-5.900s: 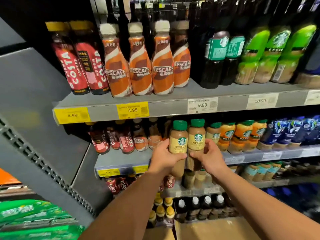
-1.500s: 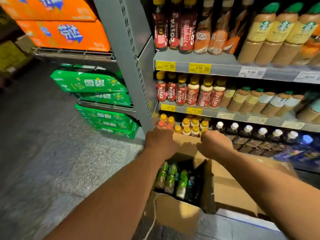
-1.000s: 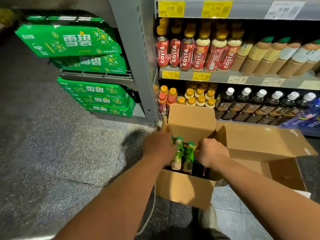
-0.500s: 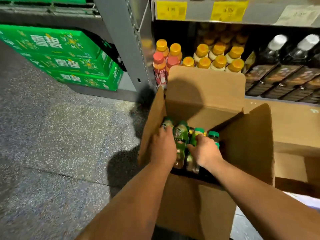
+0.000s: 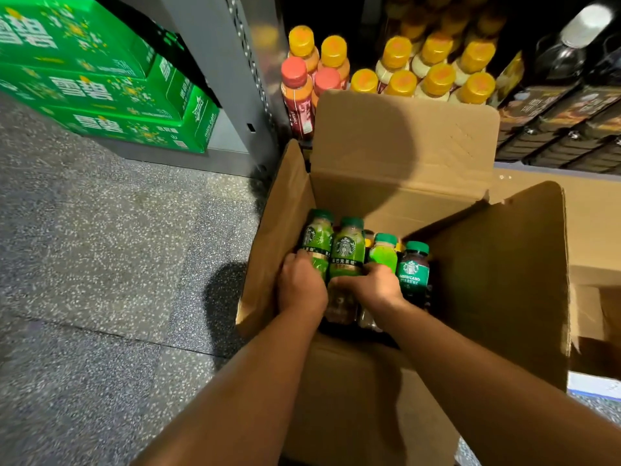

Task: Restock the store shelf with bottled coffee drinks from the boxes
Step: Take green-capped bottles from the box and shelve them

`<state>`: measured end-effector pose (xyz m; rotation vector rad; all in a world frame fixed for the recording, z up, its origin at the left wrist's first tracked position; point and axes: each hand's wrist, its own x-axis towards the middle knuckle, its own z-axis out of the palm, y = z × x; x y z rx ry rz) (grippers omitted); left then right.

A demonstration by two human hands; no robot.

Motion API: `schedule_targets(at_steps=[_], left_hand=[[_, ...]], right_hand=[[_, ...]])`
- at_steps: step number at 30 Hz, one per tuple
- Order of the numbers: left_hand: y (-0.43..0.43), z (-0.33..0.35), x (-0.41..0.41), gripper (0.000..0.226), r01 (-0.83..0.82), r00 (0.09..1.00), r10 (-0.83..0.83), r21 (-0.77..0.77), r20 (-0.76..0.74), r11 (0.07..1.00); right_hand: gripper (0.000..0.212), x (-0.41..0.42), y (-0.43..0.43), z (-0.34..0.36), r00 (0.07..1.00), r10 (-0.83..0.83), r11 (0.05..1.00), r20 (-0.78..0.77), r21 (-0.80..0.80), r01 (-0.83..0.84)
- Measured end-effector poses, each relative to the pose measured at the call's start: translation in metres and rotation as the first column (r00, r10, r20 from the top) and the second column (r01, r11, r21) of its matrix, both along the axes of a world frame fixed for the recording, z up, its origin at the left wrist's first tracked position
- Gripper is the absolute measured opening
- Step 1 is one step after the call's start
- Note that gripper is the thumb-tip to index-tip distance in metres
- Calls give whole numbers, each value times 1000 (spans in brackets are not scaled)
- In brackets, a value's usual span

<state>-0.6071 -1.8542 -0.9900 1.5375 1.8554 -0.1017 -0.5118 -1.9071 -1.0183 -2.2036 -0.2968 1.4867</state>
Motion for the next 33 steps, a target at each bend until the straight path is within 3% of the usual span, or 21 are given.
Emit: schedule_targets(at_steps=[3,7,12,15,18,20,25,29,33], left_hand=[[-3,-3,6,31,-104,990,112,-96,87,990],[-4,-17,7,39,-94,990,111,-180,86,979],[-2,-26,3,61,-40,994,63,-226,94,973],[0,-30,9,53,-50,995,71,-260,76,964],[1,-27,10,50,-90,985,128,-295,113,951],[-3,-19,9,49,-87,977,142,-310,161,947],[-6,27,6,38,-64,912,167,-271,375,960],[-2,84,2,12,-65,803,194,-240,564,969],[0,150,2,23,18,766,88,-157,637,987]], right_hand=[[50,8,-9,-1,977,-183,982,-105,18,186],[29,23,-15,-3,948,-273,954,-163,81,288],[31,25,-14,-3,937,-283,943,-206,122,311],[39,26,-15,-2,934,-278,944,-226,114,308],[66,30,-19,3,919,-286,938,-270,117,327],[68,31,-22,10,910,-303,928,-281,129,349],[52,29,-21,50,916,-285,924,-281,173,340],[41,32,-20,105,945,-222,921,-239,266,284],[30,40,-21,180,962,-204,889,-179,377,259]])
